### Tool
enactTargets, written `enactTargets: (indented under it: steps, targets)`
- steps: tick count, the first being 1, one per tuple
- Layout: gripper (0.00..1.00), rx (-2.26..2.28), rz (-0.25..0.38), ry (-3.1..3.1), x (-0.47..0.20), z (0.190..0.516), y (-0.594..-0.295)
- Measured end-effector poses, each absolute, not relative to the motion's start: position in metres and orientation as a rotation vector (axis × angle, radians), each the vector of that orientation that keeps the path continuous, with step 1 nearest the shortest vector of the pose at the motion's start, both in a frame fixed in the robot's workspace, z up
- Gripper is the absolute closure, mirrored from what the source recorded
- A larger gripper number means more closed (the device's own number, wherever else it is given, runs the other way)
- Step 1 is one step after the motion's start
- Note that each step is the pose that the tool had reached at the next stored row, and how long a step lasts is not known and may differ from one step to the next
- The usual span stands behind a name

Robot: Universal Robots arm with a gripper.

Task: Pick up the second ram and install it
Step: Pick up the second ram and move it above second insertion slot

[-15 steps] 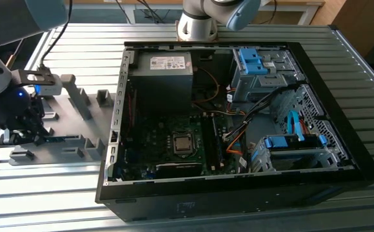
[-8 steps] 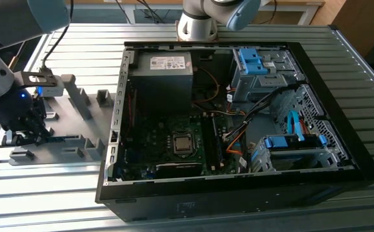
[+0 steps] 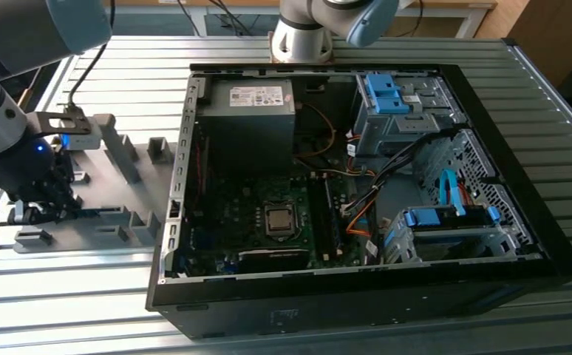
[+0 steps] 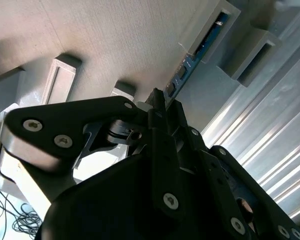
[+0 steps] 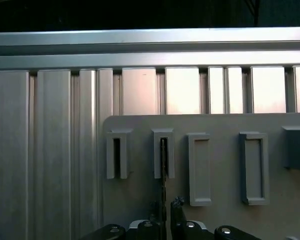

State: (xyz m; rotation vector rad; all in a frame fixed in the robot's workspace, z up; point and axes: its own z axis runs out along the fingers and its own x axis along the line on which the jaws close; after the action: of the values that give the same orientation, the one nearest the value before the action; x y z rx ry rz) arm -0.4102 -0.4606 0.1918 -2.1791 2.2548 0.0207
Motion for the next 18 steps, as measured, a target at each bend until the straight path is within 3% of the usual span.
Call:
enactTargets:
  steps: [18]
  targets:
    - [0.76, -2.178, 0.023, 2.253, -0.4102, 0.1887, -0.4619]
